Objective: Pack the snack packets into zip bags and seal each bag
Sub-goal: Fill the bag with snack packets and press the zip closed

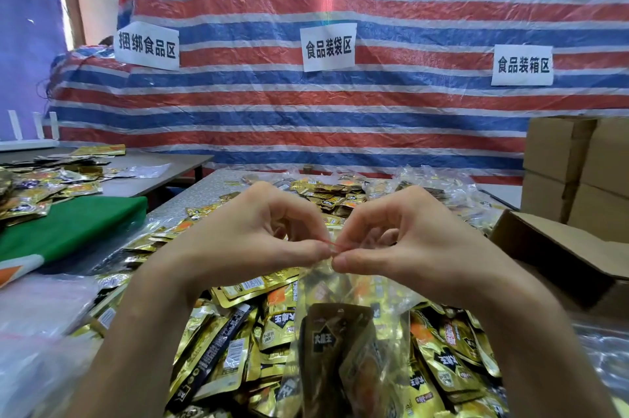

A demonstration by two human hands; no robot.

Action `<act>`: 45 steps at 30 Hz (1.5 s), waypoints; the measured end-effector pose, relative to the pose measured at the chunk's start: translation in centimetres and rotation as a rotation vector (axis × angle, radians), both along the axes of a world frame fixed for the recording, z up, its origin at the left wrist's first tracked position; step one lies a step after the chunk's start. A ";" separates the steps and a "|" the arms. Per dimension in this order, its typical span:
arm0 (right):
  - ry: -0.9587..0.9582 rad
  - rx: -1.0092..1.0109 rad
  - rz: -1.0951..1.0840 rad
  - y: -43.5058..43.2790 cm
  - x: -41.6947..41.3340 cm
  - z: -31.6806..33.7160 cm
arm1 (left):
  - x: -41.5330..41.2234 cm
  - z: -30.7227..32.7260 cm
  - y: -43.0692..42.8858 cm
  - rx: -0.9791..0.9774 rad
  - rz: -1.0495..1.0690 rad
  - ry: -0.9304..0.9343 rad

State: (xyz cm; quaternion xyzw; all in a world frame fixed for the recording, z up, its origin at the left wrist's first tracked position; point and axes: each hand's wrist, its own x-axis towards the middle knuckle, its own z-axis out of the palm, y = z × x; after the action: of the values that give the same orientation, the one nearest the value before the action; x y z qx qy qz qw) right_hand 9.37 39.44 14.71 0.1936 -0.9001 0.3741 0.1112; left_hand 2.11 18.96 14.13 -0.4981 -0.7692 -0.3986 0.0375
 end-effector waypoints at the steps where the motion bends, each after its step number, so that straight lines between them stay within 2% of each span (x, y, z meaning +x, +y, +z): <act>1: -0.007 -0.007 0.002 -0.1 0.0 0.0 | 0.1 0.1 -0.1 0.003 -0.003 -0.005; 22: 0.005 0.027 0.023 0.0 -0.2 -0.2 | 0.0 0.1 -0.4 -0.036 -0.023 0.002; 29: 0.029 0.037 0.033 0.1 -0.4 -0.4 | 0.0 0.0 -0.2 0.008 0.012 0.029; 45: -0.026 0.002 0.089 0.3 -0.3 -0.4 | 0.2 0.2 -0.4 -0.003 -0.019 -0.063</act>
State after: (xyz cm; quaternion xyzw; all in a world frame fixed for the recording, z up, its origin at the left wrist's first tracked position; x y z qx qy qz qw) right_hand 9.06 39.78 14.29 0.2288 -0.8923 0.3802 0.0824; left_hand 2.35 18.53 14.31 -0.4926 -0.7658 -0.4133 0.0088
